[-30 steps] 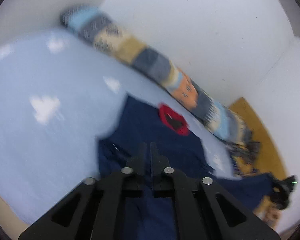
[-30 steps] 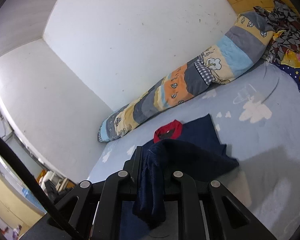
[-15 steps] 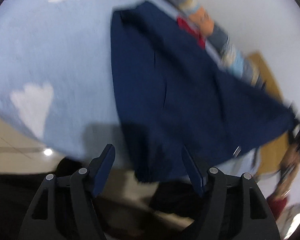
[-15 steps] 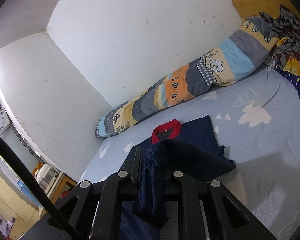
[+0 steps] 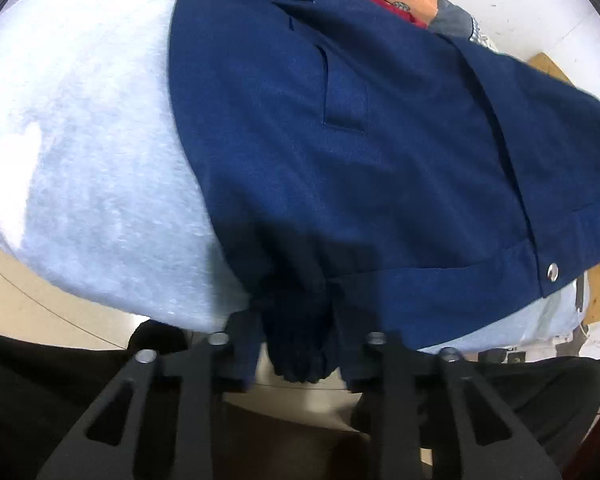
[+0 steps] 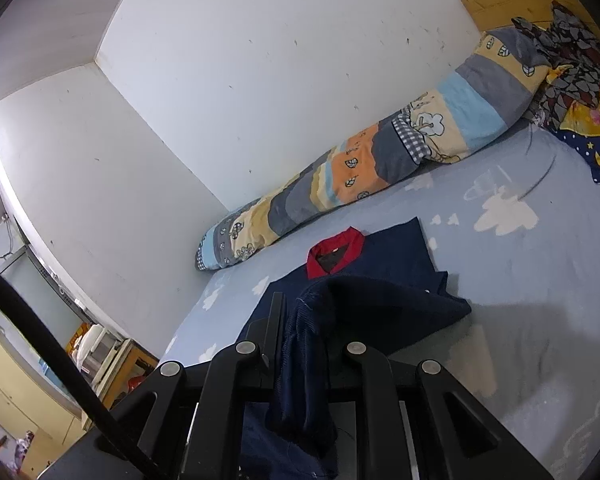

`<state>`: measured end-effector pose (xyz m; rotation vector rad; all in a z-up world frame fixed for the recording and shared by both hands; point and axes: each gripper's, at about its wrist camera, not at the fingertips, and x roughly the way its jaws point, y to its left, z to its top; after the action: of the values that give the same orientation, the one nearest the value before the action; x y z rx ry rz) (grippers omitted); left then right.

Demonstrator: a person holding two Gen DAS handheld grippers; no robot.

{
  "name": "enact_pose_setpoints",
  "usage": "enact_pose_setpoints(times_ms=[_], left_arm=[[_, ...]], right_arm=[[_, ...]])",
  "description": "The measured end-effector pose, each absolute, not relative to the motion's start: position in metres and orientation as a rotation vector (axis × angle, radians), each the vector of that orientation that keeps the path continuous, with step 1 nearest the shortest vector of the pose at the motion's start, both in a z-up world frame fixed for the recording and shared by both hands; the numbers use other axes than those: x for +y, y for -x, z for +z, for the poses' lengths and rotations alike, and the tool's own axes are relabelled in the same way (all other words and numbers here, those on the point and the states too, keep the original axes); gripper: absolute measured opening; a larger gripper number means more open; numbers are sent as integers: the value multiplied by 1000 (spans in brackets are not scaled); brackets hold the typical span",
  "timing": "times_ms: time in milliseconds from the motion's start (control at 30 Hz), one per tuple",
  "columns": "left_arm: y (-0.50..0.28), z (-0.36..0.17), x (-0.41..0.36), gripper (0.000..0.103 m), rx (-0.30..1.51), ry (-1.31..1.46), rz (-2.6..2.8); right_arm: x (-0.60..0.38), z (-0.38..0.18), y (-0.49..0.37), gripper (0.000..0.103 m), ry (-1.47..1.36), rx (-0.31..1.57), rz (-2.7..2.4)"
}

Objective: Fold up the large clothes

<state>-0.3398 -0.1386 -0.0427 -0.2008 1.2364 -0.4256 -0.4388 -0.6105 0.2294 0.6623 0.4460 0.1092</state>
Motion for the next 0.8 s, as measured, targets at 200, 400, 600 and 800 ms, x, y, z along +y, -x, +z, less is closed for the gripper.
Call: enact_pose_setpoints(times_ms=[200,400,600,800], left_arm=[[359,5,-118,22,1111,150,-429],[374,52,-81,22,977,213,-444],[339,113,-45,22,749,285,-410],[276,168,-35,22,605,325,-367]], right_arm=[[-609,225,448,15,-656,469,104],[-605,224,457,15,-646,487,102],[-602,226,461,15,-645,491,110],[-604,234,448,14,-636,479,110]])
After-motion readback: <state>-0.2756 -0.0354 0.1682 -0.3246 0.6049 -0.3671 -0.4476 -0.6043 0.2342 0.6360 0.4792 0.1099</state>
